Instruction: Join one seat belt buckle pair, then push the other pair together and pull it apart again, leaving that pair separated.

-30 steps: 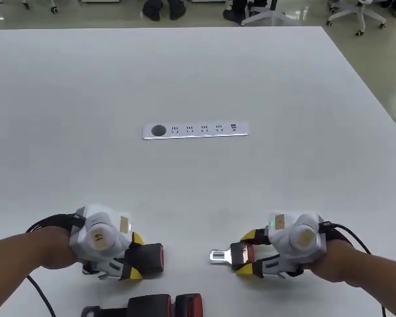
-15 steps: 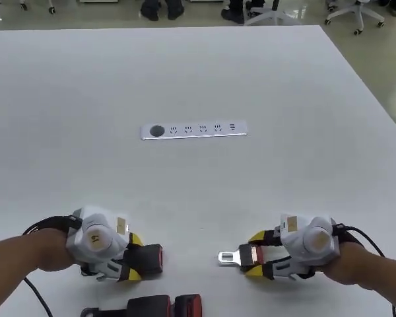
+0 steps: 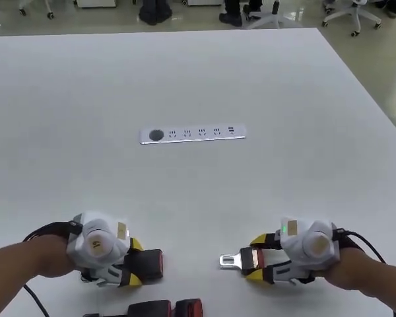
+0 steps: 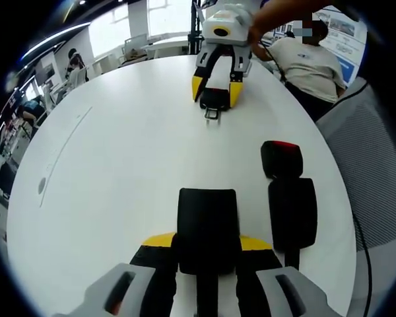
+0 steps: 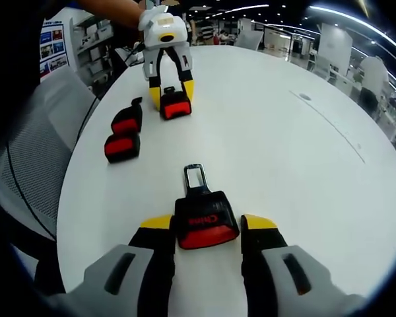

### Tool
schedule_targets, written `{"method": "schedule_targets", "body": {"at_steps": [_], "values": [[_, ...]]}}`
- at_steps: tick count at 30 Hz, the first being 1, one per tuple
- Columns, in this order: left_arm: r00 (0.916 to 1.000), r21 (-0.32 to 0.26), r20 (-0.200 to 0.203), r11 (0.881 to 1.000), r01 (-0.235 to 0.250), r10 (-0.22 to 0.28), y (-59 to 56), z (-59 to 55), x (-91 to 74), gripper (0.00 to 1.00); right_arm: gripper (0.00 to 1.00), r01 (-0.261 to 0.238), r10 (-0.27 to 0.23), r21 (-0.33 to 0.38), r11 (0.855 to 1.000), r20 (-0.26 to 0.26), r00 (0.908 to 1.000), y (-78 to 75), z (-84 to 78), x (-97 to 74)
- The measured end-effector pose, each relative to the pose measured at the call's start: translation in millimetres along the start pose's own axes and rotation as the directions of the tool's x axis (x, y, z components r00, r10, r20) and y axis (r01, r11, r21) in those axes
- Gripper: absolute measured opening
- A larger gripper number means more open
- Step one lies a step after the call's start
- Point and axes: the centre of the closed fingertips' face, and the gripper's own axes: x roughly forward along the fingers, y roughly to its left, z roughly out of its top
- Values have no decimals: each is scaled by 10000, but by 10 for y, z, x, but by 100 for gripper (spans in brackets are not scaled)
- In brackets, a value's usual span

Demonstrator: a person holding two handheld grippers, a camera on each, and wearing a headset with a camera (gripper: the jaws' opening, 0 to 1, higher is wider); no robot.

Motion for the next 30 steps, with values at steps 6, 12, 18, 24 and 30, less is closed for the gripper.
{"method": "schedule_targets", "body": {"at_steps": [6,12,18,24,30], "values": [[9990,-1385,421,9903,-100,160,-53,89,-59,62,54,888,-957,1016,9909,649,9933,-49,134,-64],[9830,-3391,1317,9376,-769,1283,144,101,-178,77,62,2325,-2669,2484,9403,1149,9568,-270,185,-202],[9559,-4868,1711,8640,-1288,2389,221,81,-316,88,73,3228,-3788,3158,8922,1344,9157,-256,308,-320],[9124,-6055,2014,7775,-1700,3563,201,72,-553,95,77,4034,-4782,3651,8390,1412,8668,-283,397,-422],[8688,-6651,2169,7188,-2023,4452,111,61,-807,100,82,4302,-5254,3959,8113,1710,8335,-171,514,-488]]}}
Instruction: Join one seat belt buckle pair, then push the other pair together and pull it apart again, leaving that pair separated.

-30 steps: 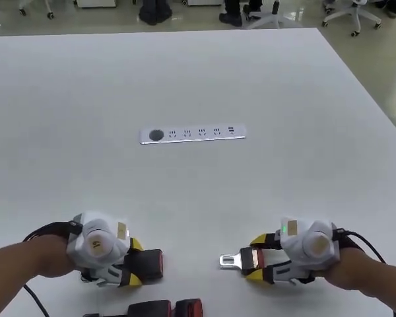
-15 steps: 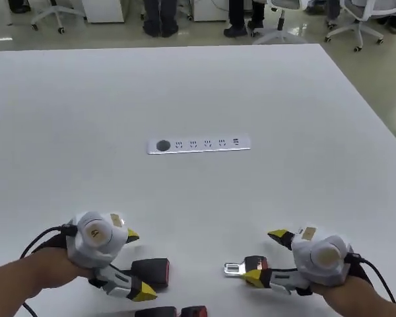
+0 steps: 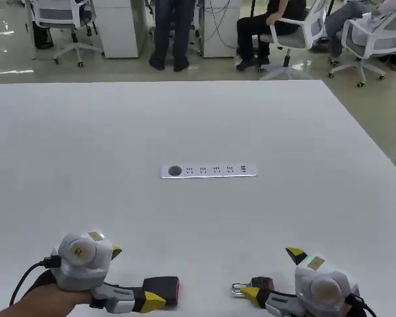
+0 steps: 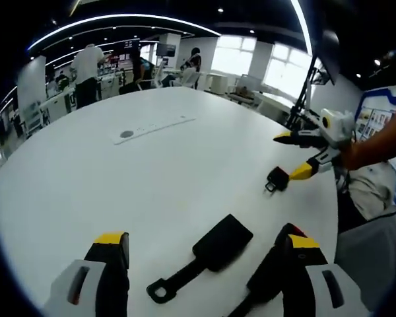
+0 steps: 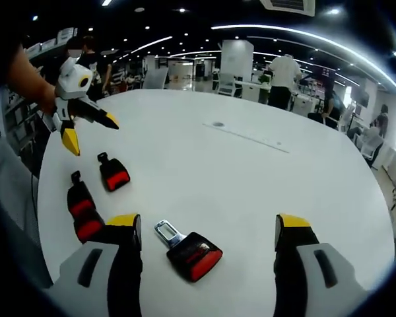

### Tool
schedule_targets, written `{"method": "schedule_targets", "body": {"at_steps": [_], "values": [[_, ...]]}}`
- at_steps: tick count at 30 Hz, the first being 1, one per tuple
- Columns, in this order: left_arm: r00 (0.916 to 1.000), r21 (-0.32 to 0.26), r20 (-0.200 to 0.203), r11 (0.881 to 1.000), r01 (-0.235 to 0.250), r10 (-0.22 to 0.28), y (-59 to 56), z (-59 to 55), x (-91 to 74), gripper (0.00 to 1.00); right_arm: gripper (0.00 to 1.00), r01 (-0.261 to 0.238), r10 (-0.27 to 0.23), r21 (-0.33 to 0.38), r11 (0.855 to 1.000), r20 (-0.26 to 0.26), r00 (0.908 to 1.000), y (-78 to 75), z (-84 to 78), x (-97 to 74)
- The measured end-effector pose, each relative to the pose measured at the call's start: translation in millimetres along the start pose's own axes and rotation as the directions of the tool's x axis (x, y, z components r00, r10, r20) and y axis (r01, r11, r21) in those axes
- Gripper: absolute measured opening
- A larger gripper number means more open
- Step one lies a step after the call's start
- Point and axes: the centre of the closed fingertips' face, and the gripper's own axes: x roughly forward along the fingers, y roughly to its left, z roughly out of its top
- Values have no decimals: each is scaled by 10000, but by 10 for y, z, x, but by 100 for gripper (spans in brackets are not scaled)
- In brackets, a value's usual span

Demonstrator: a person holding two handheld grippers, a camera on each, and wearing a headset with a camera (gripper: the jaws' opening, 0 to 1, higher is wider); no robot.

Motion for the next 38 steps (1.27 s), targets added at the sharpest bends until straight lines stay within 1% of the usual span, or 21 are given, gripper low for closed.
{"method": "schedule_targets", "body": {"at_steps": [2,3,5,7,9,12,13,14,15,16,19,20,21,23,27,30,31,34,35,37,38], "values": [[9996,-227,233,9997,-132,138,-25,22,-76,100,85,97,-98,94,9999,109,9999,21,37,-36],[9990,-301,357,9992,-270,281,-3,16,-125,100,87,186,-192,259,9995,236,9995,30,66,-59],[9980,-438,481,9983,-391,412,-13,-6,-202,100,87,257,-265,260,9993,333,9991,69,100,-108],[9941,-675,834,9957,-638,694,-24,14,-301,100,88,283,-292,222,9994,416,9987,119,124,-165],[9894,-1180,1215,9909,-654,798,-15,2,-392,100,89,308,-321,273,9992,454,9985,148,115,-201],[9871,-1132,1283,9903,-811,955,-33,-49,-490,100,91,334,-346,264,9991,462,9983,188,97,-248],[9864,-1137,1323,9901,-828,977,-53,-87,-528,100,91,358,-373,299,9989,500,9981,214,102,-284],[9859,-1082,1329,9903,-874,1015,-108,-116,-565,100,92,390,-410,349,9986,569,9975,239,112,-319],[9854,-1030,1326,9903,-931,1065,-127,-137,-590,100,92,430,-452,369,9984,624,9970,257,118,-348],[9844,-1037,1355,9897,-988,1125,-117,-168,-641,100,92,484,-510,391,9981,685,9963,294,116,-395],[9795,-1220,1538,9862,-1122,1304,-106,-229,-754,100,94,511,-547,510,9974,728,9958,267,85,-406],[9782,-1246,1562,9852,-1177,1366,-134,-246,-780,100,94,514,-553,529,9973,746,9957,287,74,-435],[9772,-1239,1584,9847,-1224,1414,-168,-277,-819,100,94,530,-573,553,9971,796,9952,342,65,-500],[9756,-1222,1613,9839,-1301,1490,-201,-330,-883,100,94,532,-573,501,9973,835,9949,385,47,-554],[9722,-1377,1630,9796,-1464,1682,-127,-454,-1002,100,96,628,-676,593,9963,831,9942,397,1,-641],[9685,-1586,1768,9762,-1480,1756,-161,-489,-1064,100,96,711,-760,550,9960,931,9928,400,-17,-728],[9680,-1569,1766,9760,-1510,1781,-177,-534,-1106,100,96,754,-803,553,9956,935,9924,405,-28,-784],[9715,-1325,1587,9789,-1555,1759,-223,-618,-1146,100,96,874,-926,602,9943,899,9916,419,-64,-887],[9716,-1305,1578,9790,-1567,1765,-233,-629,-1159,100,96,900,-953,624,9940,885,9915,416,-84,-906],[9688,-1341,1690,9780,-1596,1812,-240,-638,-1208,100,96,997,-1043,588,9933,811,9912,403,-132,-951],[9669,-1369,1757,9773,-1619,1848,-268,-636,-1232,100,96,1044,-1094,617,9926,827,9906,390,-146,-981]]}}
